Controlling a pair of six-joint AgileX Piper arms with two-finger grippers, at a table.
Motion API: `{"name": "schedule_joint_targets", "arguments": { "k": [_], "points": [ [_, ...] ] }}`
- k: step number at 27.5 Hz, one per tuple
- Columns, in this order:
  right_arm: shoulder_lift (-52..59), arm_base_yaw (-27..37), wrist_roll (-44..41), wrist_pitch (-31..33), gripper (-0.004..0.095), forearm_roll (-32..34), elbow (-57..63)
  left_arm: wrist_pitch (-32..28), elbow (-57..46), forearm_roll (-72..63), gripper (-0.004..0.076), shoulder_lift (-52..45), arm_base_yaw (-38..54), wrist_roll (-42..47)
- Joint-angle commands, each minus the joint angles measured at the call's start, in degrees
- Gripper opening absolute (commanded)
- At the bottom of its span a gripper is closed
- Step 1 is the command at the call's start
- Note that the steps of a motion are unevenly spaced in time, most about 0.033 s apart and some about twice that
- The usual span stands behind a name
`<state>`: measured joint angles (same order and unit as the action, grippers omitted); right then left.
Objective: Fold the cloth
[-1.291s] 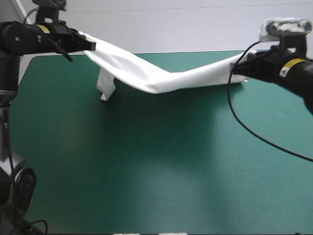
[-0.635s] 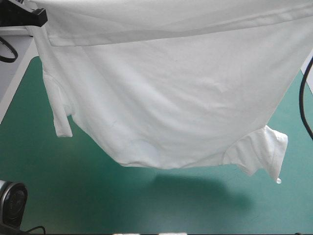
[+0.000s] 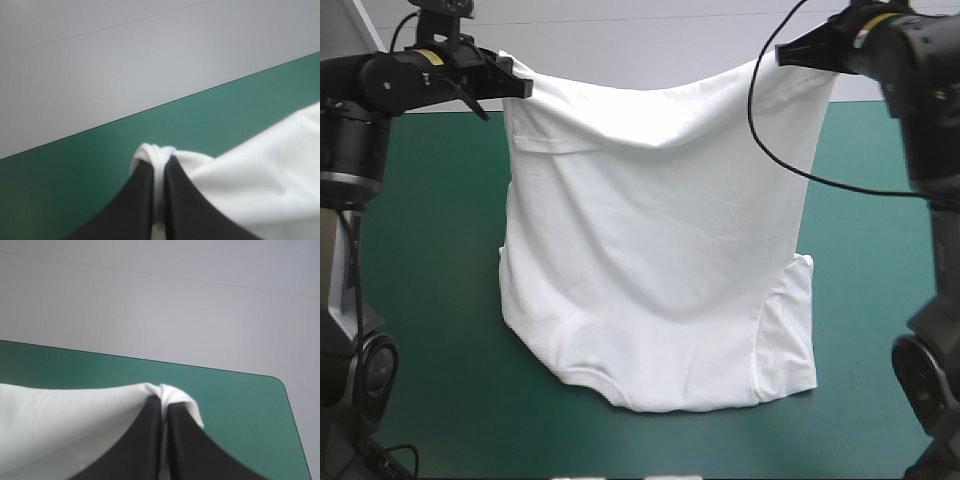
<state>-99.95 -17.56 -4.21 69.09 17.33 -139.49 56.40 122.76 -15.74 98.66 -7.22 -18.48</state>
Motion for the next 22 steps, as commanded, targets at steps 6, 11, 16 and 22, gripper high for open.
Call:
{"name": "schedule_joint_targets", "arguments": {
  "k": [6, 11, 16, 22],
  "points": [
    [-20.88, 0.04, -6.63, -16.95, -0.0014, 7.01, -1.05, -20.43, -2.09, -3.05, -0.0010, 12.35, -0.14, -1.10],
    [-27.20, 0.04, -10.23, -19.22, -0.0014, 6.35, -1.05, -27.05, -2.09, -3.05, -0.0010, 21.16, -0.14, -1.10],
    [-30.16, 0.53, -9.39, -19.15, 0.0147, 2.01, -1.05, -32.06, -2.09, -3.05, 0.0109, 27.03, -0.14, -1.10],
    [-29.44, 1.81, -3.46, -17.32, 0.0912, -0.51, -1.16, -32.78, -0.76, -2.85, 0.0505, 27.82, -0.14, -5.61]
  ]
}}
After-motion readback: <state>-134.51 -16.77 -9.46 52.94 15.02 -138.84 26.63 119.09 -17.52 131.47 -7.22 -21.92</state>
